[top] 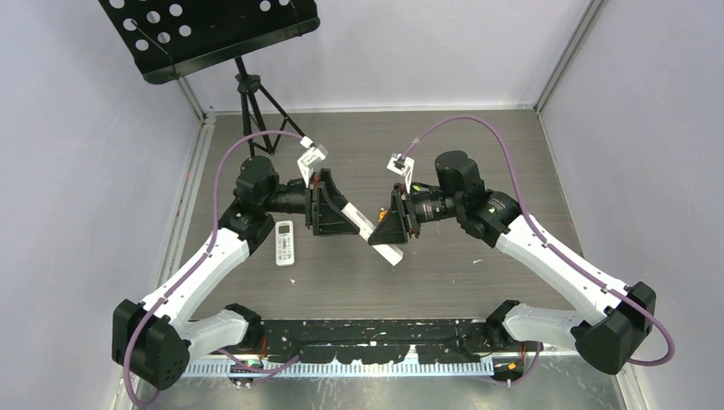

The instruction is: Load the batteries into the remote control

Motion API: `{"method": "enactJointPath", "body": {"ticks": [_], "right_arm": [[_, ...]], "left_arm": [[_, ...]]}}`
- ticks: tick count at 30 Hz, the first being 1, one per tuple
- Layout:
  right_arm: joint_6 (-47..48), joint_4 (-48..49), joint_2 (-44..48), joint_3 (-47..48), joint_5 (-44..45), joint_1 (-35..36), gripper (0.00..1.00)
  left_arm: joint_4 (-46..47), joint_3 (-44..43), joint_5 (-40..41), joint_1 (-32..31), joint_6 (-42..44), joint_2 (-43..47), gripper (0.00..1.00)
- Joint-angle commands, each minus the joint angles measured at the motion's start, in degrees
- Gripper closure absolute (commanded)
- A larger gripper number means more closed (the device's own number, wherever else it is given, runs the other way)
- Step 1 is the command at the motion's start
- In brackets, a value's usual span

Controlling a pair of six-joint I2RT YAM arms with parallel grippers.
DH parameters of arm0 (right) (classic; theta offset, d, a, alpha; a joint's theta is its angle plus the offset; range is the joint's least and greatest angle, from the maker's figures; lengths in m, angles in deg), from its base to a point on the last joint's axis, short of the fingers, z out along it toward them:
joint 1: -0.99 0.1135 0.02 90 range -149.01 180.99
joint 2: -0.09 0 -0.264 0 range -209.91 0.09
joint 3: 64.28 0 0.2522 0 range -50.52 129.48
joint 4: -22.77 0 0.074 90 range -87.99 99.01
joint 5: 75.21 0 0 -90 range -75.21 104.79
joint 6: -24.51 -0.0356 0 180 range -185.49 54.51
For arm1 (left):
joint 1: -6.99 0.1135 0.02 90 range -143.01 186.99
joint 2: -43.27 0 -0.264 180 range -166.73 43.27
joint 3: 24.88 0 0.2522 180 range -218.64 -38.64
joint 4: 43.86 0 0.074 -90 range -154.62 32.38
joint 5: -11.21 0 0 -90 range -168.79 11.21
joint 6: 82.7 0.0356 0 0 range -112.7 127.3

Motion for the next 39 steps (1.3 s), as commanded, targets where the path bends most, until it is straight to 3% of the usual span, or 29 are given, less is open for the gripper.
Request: {"method": "enactJointPath", "body": {"ticks": [1,11,27,34,39], "right_arm": [[0.97,2.5,0.77,1.83,-2.82,1.01,0.96],[0.35,6.07,1.35,0.74,-1.8,1.07,0.97],[-0.04,9.04,2.97,-0.59,1.43,1.09,0.99],[-0.27,8.98,3.7,-0.76,0.35,1.09,1.0],[-0.3,8.8,3.95,-1.11,-0.39,1.09,1.0]], "left_arm": [[2.36,-1.12,0.2,-1.37,-3.22,1.97,0.41],[3.01,-0.6,0.18,-2.83,-4.59,3.04,0.52],[4.32,0.53,-1.61,-3.0,-4.76,3.53,0.47],[-5.44,-1.19,1.15,-3.0,3.13,4.11,0.34],[-5.91,-1.73,2.1,-3.0,3.71,4.39,0.38]]}}
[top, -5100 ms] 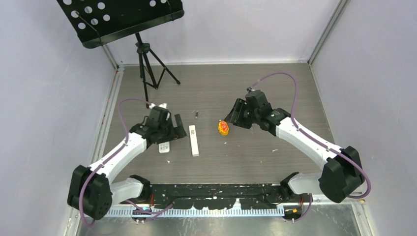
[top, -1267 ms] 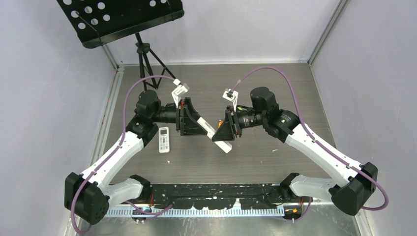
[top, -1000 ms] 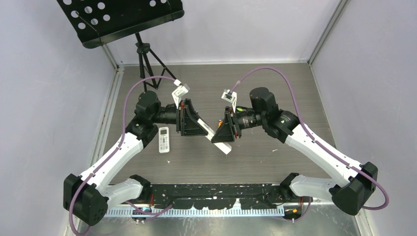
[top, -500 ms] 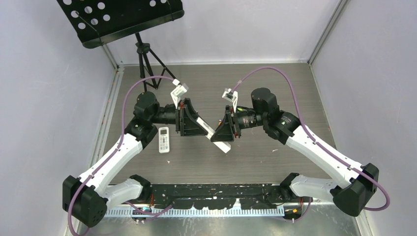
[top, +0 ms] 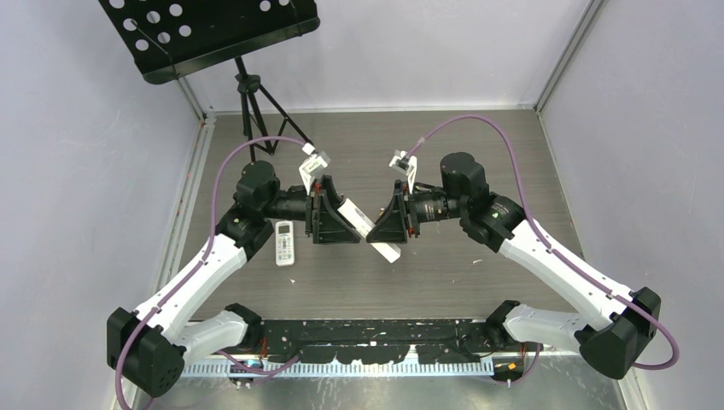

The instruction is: Load the batteries into the remote control

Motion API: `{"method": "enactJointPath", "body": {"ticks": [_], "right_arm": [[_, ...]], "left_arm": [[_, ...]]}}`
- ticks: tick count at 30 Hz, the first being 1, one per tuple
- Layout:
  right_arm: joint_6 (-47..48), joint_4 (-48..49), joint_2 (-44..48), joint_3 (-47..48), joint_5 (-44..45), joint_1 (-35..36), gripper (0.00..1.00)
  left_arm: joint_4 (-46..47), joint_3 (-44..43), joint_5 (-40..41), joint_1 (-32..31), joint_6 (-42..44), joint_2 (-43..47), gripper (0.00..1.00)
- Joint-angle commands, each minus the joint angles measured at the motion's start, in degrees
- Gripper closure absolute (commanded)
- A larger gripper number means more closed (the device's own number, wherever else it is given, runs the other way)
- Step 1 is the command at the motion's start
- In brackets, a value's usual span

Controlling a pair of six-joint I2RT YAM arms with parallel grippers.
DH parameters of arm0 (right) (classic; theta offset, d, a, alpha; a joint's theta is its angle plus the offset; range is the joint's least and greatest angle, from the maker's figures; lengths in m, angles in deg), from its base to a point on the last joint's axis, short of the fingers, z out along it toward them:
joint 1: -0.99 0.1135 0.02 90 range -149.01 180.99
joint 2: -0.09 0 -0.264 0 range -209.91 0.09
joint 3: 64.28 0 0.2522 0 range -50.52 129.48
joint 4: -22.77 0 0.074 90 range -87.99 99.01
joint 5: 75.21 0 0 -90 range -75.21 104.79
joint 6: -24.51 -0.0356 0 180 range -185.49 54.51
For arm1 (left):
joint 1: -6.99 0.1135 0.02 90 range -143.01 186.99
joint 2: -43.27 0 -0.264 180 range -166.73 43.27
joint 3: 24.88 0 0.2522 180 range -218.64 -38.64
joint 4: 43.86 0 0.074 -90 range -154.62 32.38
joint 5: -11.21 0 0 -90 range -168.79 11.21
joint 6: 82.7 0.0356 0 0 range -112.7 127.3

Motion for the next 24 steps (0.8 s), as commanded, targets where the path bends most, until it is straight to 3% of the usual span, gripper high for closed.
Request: {"method": "enactJointPath", "body": {"ticks": [1,9,16,24], "right_arm": [[-0.4,2.94,1.83,0.09,-1.04,-0.13,1.0],[-0.32,2.47,0.56,-0.09,-2.42,-0.13,1.0],[-0.1,2.81,0.4,-0.08,-3.01,-0.13,1.0],[0.45,2.47,0.0,-0.27,-3.35,-0.13,1.0]], "left_arm": [[-1.42,-2.13,1.13,-0.21,2.47,1.54,0.38],[0.85,-2.33,2.22,-0.21,0.8,1.96,0.32],[2.3,-2.14,1.43,-0.2,-0.3,1.11,0.5],[3.55,-2.42,1.46,-0.21,-1.22,0.49,0.41]]}}
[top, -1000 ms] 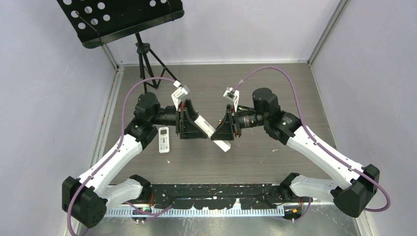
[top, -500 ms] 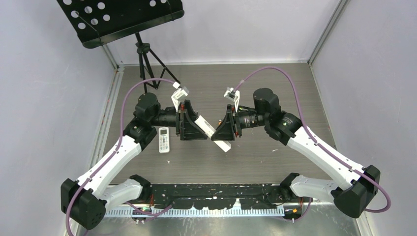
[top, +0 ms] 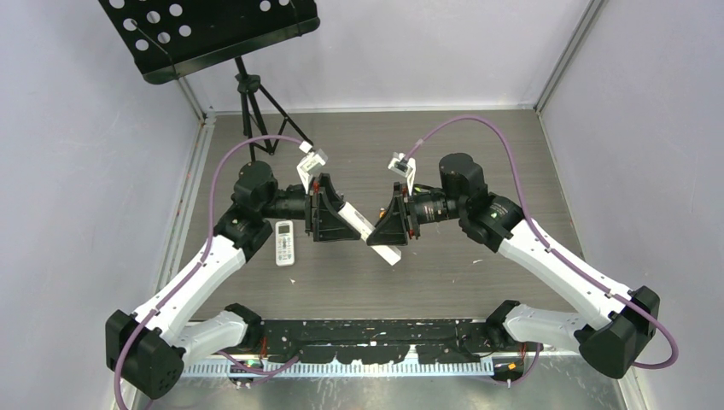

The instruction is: Load the batteries into the remote control

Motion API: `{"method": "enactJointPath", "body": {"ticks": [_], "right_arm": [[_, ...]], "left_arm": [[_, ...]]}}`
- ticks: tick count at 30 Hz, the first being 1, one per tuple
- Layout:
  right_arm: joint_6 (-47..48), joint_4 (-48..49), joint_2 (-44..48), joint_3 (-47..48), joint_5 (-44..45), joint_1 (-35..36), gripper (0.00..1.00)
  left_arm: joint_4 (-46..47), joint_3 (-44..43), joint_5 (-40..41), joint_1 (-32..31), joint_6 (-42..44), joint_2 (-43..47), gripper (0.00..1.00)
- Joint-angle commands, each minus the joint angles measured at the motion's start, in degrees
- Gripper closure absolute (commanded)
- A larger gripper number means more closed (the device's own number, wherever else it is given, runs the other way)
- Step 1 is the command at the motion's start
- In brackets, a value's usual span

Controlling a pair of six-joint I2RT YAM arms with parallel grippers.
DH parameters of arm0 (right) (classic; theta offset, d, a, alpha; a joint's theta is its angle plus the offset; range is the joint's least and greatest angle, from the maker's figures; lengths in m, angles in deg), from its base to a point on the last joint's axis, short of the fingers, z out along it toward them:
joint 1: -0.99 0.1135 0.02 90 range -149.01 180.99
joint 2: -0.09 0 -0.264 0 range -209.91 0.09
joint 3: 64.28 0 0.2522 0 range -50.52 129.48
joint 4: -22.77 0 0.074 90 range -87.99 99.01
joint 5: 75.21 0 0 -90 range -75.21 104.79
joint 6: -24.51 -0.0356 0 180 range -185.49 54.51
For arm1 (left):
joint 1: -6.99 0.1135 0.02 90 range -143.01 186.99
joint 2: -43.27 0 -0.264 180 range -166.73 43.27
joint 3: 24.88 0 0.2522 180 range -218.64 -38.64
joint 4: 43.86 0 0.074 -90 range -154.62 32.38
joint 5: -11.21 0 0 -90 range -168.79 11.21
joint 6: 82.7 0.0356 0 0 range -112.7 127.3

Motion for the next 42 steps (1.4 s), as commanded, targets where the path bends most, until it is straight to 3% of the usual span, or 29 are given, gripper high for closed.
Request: {"method": "enactJointPath", "body": {"ticks": [1,7,16,18,21,23,26,27,30,32,34,37,40,42], "right_arm": [[0.43,2.57,0.13,0.13,-1.44,-0.13,1.0],[1.12,2.34,0.26,0.13,-1.32,-0.13,1.0],[1.53,1.38,-0.35,0.19,-1.43,-0.13,1.0],[1.66,1.13,-0.15,0.37,-1.23,-0.13,1.0],[1.83,1.1,0.19,0.31,-0.87,-0.11,1.0],[1.83,0.86,0.4,0.39,-0.28,-0.13,1.0],[1.48,0.79,0.66,0.44,0.89,-0.13,0.99],[1.22,0.72,0.68,0.48,2.02,-0.17,0.92],[-1.03,0.7,1.22,0.21,7.74,-0.91,0.39],[-4.9,4.12,2.03,-0.75,10.44,-2.15,0.22],[-11.37,9.96,3.6,-2.49,12.07,-4.33,0.11],[-22.4,19.51,5.5,-4.73,15.67,-7.6,0.03],[-35.65,28.27,4.48,-7.12,20.29,-10.16,0.02],[-46.54,39.46,2.99,-10.48,20.88,-11.71,0.02]], "left_arm": [[3.31,-2.33,-0.43,-0.21,-0.84,-0.38,0.43],[3.92,-2.16,-0.68,-0.21,-1.35,-1.01,0.55],[4.99,-2.45,-0.61,-0.21,-1.7,-1.75,0.56],[5.24,-2.54,-0.87,-0.21,-1.7,-2.35,0.63],[5.52,-2.55,-1.56,-0.21,-1.7,-2.95,0.88],[5.53,-2.55,-1.7,-0.16,-1.55,-3.18,1.0],[5.57,-2.6,-1.77,-0.21,-1.2,-3.61,1.0],[5.57,-2.7,-1.81,-0.21,-0.83,-3.7,1.0],[2.36,-4.58,-1.04,-0.16,4.11,-3.91,1.0],[-3.14,-7.65,1.56,-0.12,10.52,-4.33,1.0],[-9.36,-11.6,4.49,0.03,18.4,-5.29,1.0],[-16.87,-17.58,6.87,1.13,28.51,-6.83,1.0],[-15.54,-19.92,6.99,3.28,33.51,-7.62,1.0],[-12.82,-20.94,4.68,5.49,33.21,-8.27,1.0]]}}
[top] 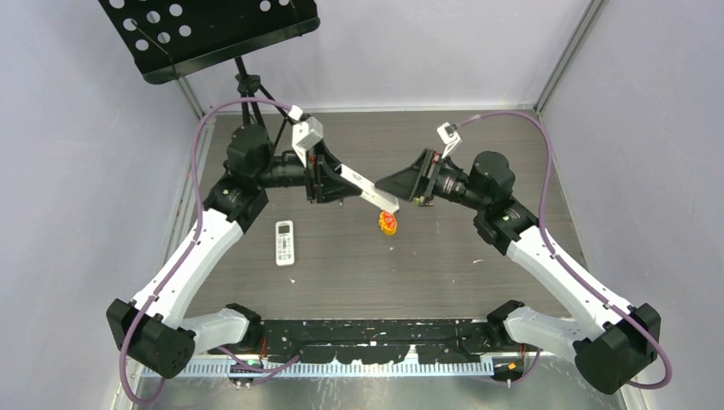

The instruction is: Load the batteries into the remote control

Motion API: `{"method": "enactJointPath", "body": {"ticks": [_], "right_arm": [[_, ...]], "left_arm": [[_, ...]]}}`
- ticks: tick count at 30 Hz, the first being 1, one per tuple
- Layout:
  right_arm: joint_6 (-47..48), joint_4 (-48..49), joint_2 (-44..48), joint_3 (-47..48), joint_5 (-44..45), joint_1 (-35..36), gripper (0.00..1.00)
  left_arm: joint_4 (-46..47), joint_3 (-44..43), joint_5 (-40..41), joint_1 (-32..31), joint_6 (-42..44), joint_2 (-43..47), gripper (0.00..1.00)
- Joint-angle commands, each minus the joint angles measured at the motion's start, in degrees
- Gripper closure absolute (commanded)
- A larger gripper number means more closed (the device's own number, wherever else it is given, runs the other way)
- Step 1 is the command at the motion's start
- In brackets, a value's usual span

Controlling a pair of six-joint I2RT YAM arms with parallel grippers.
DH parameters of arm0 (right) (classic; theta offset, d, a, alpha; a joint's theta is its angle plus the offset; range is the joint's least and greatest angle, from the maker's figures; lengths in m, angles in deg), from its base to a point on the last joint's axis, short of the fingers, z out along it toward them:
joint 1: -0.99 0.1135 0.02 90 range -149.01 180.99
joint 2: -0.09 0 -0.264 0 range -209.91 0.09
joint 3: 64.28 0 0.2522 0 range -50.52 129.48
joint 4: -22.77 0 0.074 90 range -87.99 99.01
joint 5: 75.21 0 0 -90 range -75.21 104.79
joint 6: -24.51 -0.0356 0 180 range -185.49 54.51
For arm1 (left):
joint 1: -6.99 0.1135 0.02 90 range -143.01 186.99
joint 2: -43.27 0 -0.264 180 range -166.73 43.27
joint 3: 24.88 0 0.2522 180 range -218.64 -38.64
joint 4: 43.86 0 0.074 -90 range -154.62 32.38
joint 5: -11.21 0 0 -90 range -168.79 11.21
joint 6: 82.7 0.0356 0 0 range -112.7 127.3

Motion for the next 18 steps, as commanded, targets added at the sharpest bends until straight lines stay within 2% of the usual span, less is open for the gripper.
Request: {"method": "enactJointPath", "body": {"ticks": [1,3,7,14,18], "right_arm": [[-28.02,28.02,-2.08,-5.81,5.73,-2.77,0.02],[-36.55,39.24,-5.67,-7.03,5.07,-3.19,0.02],[-48.74,52.5,-13.37,-5.58,1.5,-3.26,0.05],[-55.46,60.91,-19.38,-4.27,-1.37,-3.26,0.13],[-60.42,67.93,-21.76,-2.11,-3.99,-3.21,0.28]], "left_arm": [[1.96,-3.73,-2.65,4.4,7.36,-1.08,1.0],[7.36,-4.09,-5.18,6.78,3.29,-1.79,1.0],[21.54,-4.81,-9.74,10.14,-8.06,-4.06,1.0],[36.51,-5.11,-11.83,12.11,-19.22,-6.86,1.0],[45.32,-4.2,-12.33,12.11,-25.43,-7.9,1.0]]}}
